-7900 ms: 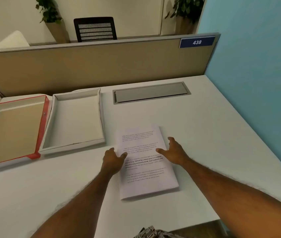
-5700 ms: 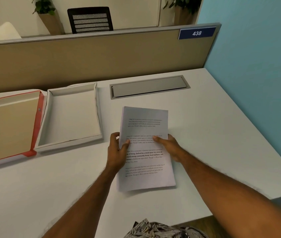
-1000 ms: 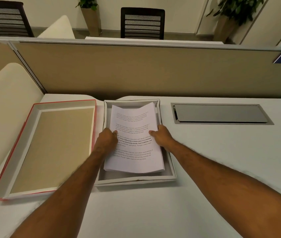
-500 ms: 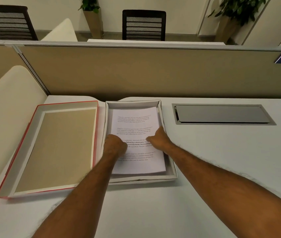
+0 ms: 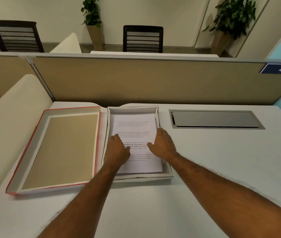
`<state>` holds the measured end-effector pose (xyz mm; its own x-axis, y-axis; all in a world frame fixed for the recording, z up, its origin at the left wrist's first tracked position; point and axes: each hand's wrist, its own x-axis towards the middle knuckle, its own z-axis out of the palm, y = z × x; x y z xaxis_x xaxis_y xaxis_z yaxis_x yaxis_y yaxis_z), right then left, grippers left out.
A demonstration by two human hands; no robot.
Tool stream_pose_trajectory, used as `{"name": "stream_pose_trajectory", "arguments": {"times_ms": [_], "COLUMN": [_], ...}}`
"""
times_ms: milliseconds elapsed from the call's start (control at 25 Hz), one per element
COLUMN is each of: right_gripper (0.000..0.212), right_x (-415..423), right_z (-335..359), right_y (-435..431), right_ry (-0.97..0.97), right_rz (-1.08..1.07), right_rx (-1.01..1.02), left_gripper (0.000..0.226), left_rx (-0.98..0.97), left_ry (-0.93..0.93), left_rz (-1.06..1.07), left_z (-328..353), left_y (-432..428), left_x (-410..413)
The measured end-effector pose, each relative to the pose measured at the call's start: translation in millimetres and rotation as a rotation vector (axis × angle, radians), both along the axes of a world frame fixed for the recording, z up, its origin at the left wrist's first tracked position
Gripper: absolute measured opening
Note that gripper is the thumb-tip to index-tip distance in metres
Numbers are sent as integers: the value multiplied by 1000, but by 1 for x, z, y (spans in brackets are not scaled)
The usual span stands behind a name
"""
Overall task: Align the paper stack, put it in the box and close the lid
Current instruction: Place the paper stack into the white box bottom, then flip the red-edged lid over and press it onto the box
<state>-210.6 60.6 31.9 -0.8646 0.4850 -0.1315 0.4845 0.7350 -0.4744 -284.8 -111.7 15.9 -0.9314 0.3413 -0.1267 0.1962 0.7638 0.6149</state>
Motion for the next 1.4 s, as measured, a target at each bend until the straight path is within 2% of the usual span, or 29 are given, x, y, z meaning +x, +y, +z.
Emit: {"name": "stream_pose_trajectory", "arguments": {"times_ms": [240,440,720,960,1120,1280,1400], "right_gripper": [64,65,83,82,77,82,79], "right_x": [38,42,18,10,9,7,8], "right_z": [2,5,14,1,-12,-26,-34], "right_y": [-25,-71,-133,-188,-212,-229,-232], "right_ry": [-16,11,-32,-35,-41,-180,-173], "right_rz": [87,200,332,463,526,567,596], "right_rx": [42,54,30,-11,31,178,225], "left_gripper": [71,85,99,99,100,126,140], "left_rx": [-90,-276,-323,-290,-400,-219,-31], "left_ry": [106,161,198,157,163,-33,-138], "left_rz": [-71,-34,159,326,427,603,694], "left_z": [9,15,34,16,-8,-26,-31], "left_y": [-43,-95,-170,-244,-276,-288,-296], "left_x": [21,31,22,17,25,29,22]}}
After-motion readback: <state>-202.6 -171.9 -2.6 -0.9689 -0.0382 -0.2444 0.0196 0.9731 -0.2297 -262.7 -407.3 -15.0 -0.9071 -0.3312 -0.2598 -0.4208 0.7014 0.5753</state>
